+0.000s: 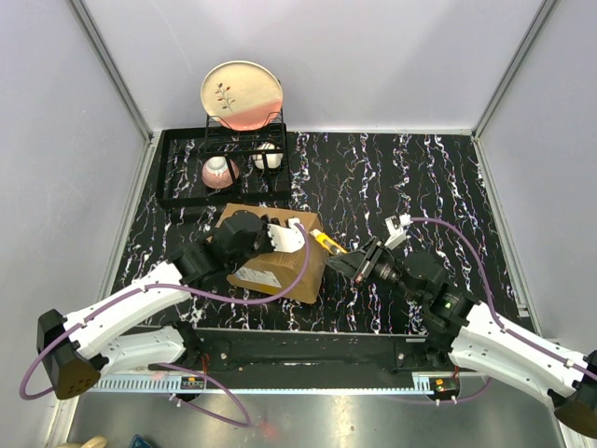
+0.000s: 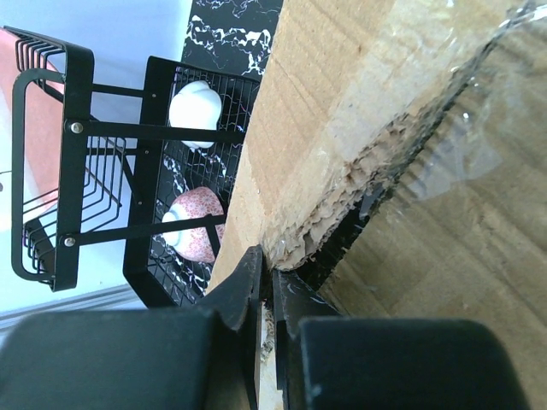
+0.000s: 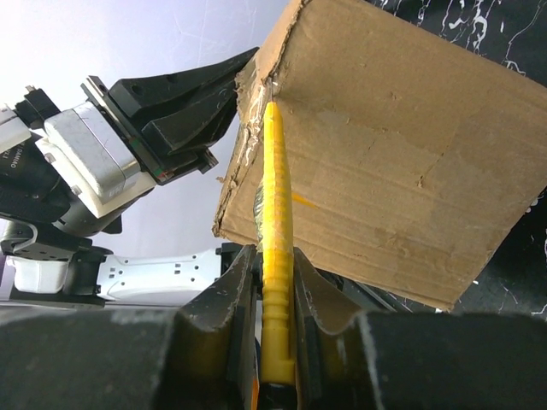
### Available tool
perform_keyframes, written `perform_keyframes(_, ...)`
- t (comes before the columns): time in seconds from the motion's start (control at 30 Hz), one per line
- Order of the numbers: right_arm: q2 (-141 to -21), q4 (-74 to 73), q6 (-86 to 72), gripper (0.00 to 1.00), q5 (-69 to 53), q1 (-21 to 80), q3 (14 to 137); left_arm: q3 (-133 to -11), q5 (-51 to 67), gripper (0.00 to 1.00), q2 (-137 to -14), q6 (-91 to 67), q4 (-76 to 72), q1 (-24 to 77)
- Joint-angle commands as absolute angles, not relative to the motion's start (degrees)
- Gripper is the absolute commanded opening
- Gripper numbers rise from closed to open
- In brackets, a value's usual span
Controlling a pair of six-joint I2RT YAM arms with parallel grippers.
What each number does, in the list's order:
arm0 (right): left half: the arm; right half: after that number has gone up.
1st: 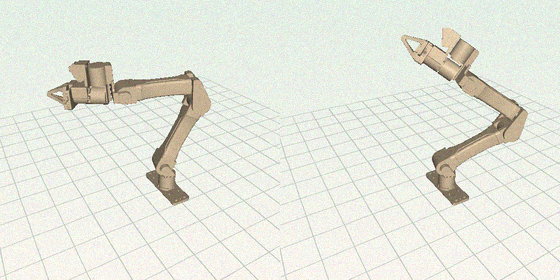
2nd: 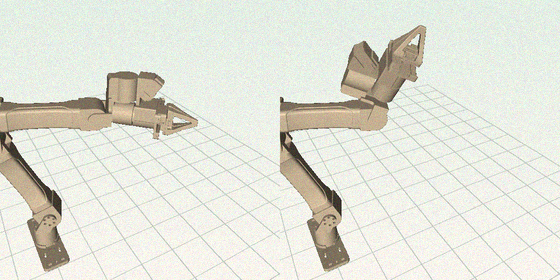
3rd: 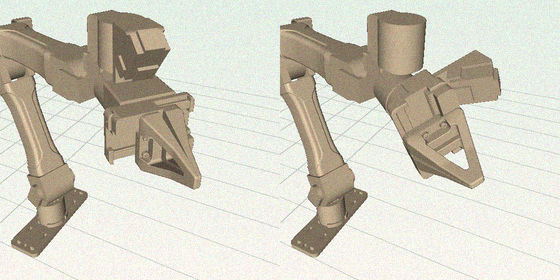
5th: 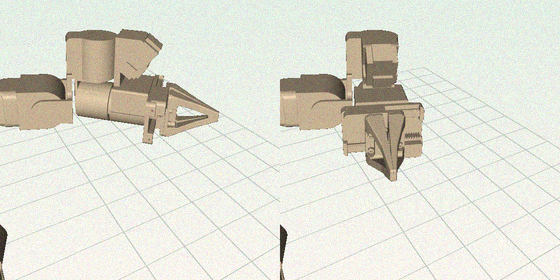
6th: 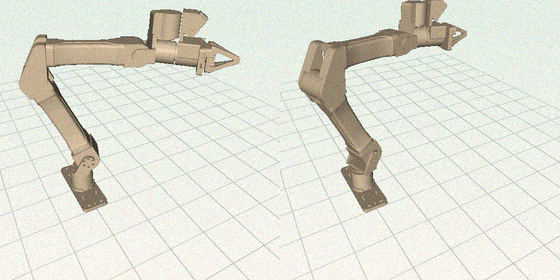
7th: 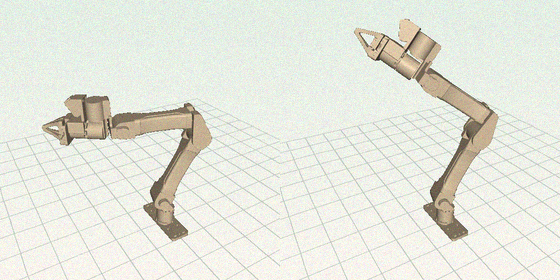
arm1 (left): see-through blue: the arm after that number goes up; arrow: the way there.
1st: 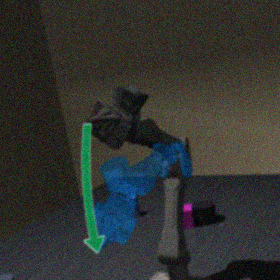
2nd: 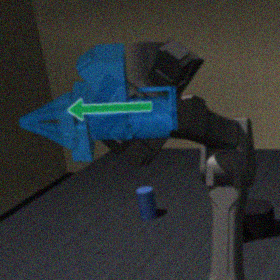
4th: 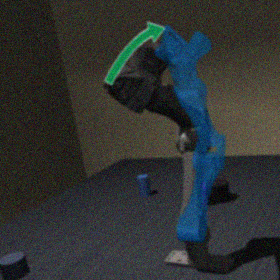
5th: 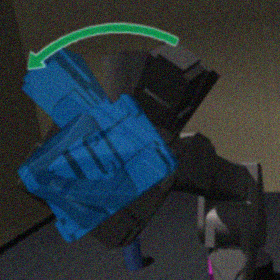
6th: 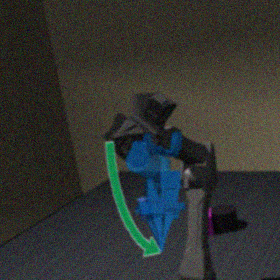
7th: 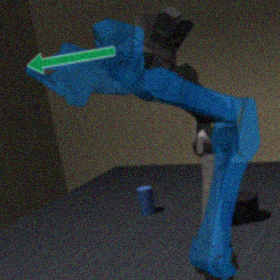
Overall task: Unpack the express box
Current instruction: Cut the express box at the center of the board.
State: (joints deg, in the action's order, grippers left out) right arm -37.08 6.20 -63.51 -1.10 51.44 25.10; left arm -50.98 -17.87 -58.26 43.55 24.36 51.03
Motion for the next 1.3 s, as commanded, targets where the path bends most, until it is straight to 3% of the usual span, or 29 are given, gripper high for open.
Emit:
perform_keyframes(0.0, -38.49, 12.30, -64.51, 0.00, -5.18, 50.10, 24.61, -52.12, -17.84, 0.00, -55.99, 42.98, 17.93, 51.06)
perform_keyframes(0.53, -53.78, 37.78, -71.01, 0.00, -22.93, 40.96, 21.62, -52.91, -8.97, 0.00, -55.72, 41.92, 21.79, 54.40)
perform_keyframes(0.7, -56.16, 39.64, -71.81, 0.00, -29.26, 39.99, 22.76, -50.02, -10.10, 0.00, -56.08, 45.26, 19.96, 55.90)
perform_keyframes(0.9, -52.13, 33.77, -71.37, 0.00, -39.45, 39.55, 24.16, -46.85, -12.57, 0.00, -55.55, 47.28, 17.58, 54.67)
perform_keyframes(1.07, -45.54, 19.80, -68.04, 0.00, -46.48, 39.55, 24.43, -47.37, -11.60, 0.00, -56.07, 48.69, 19.16, 54.05)
perform_keyframes(1.27, -36.40, 2.39, -63.72, 0.00, -46.14, 39.55, 25.66, -49.13, -11.95, 0.00, -57.56, 50.09, 18.72, 53.26)
